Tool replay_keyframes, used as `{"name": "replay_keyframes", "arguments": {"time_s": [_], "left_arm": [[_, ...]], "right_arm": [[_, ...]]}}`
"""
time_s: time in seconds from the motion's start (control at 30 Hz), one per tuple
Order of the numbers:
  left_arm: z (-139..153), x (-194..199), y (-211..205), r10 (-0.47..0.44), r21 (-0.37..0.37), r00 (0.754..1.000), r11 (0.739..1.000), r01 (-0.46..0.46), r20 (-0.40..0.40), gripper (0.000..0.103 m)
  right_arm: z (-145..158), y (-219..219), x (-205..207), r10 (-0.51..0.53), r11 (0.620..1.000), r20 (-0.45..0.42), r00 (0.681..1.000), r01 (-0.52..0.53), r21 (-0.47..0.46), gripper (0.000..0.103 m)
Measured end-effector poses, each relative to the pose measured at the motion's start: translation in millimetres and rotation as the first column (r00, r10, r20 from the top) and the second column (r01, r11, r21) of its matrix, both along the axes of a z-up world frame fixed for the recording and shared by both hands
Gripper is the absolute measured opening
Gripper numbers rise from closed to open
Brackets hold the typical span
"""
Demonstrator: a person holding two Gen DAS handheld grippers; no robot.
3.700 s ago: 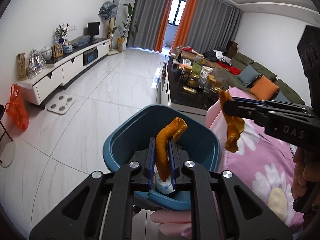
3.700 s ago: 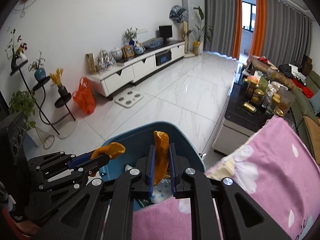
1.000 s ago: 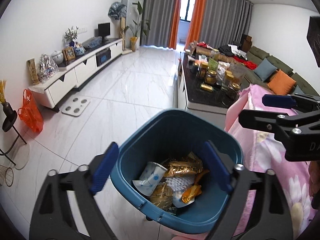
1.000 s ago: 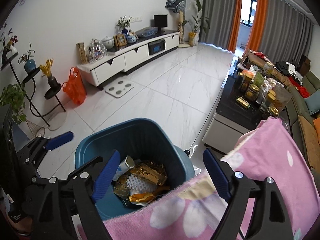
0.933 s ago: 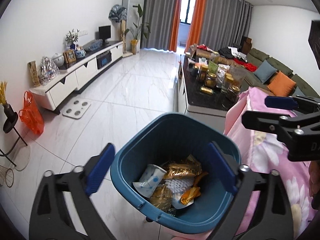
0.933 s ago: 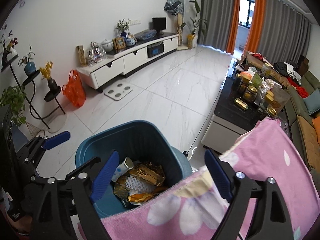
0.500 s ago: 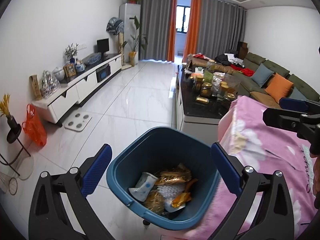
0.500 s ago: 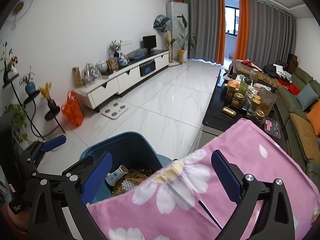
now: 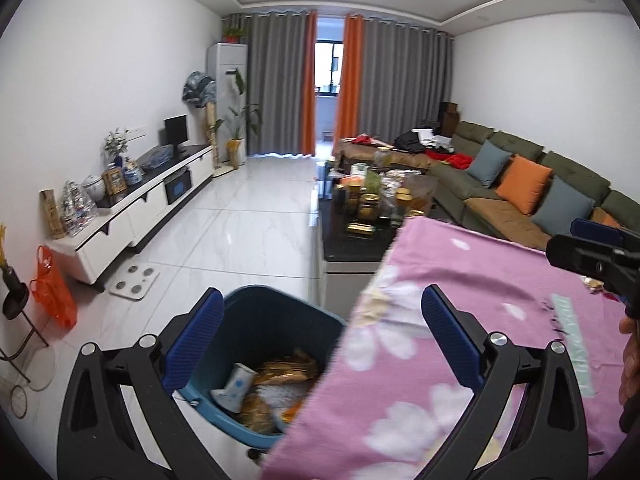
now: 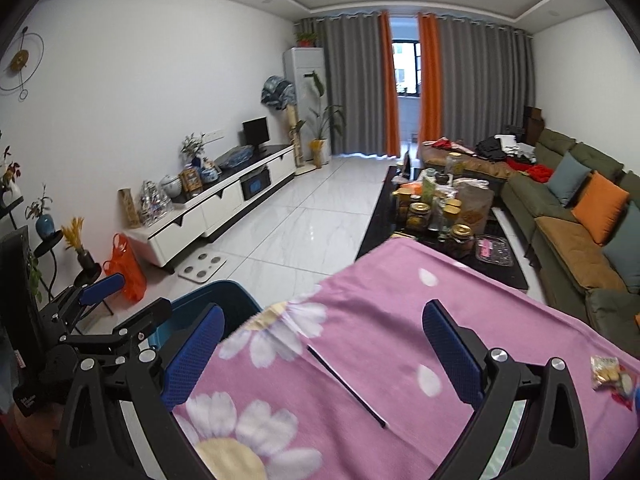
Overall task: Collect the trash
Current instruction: 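Move both grippers back over the table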
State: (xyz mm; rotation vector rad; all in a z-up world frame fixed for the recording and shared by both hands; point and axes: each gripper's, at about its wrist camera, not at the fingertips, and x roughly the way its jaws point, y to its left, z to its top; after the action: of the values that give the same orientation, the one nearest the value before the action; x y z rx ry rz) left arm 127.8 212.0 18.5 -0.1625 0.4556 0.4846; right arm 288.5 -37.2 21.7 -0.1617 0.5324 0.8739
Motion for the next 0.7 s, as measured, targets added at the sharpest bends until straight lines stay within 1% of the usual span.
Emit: {"name": "replay_keyframes", "arguments": {"time_s": [0.23, 0.4, 0.63, 0.7], "left_arm": [[11, 2, -54, -0.09, 0.025, 0.996, 0.996, 0.089, 0.029, 0.097], [19, -1, -83, -0.157, 0.03, 0.986, 0.987, 0.156, 0.05, 0.097], [20, -2, -121, -0.252, 0.033, 0.965, 0.968, 0.251, 0.066, 0.097], [21, -2, -132, -0.281, 0.034, 0.957, 0.96, 0.279, 0.069, 0.097]], "right_arm": [[-2, -62, -8, -0.118, 0.992, 0.009, 0.993, 0.117, 0.043, 0.096], [-5, -109, -20, -0.213, 0.975, 0.025, 0.977, 0.211, 0.066, 0.096], [-15, -172, -39, -0.344, 0.935, 0.035, 0.938, 0.339, 0.1, 0.096], [-18, -190, -46, -0.394, 0.916, 0.049, 0.918, 0.388, 0.099, 0.096]]}}
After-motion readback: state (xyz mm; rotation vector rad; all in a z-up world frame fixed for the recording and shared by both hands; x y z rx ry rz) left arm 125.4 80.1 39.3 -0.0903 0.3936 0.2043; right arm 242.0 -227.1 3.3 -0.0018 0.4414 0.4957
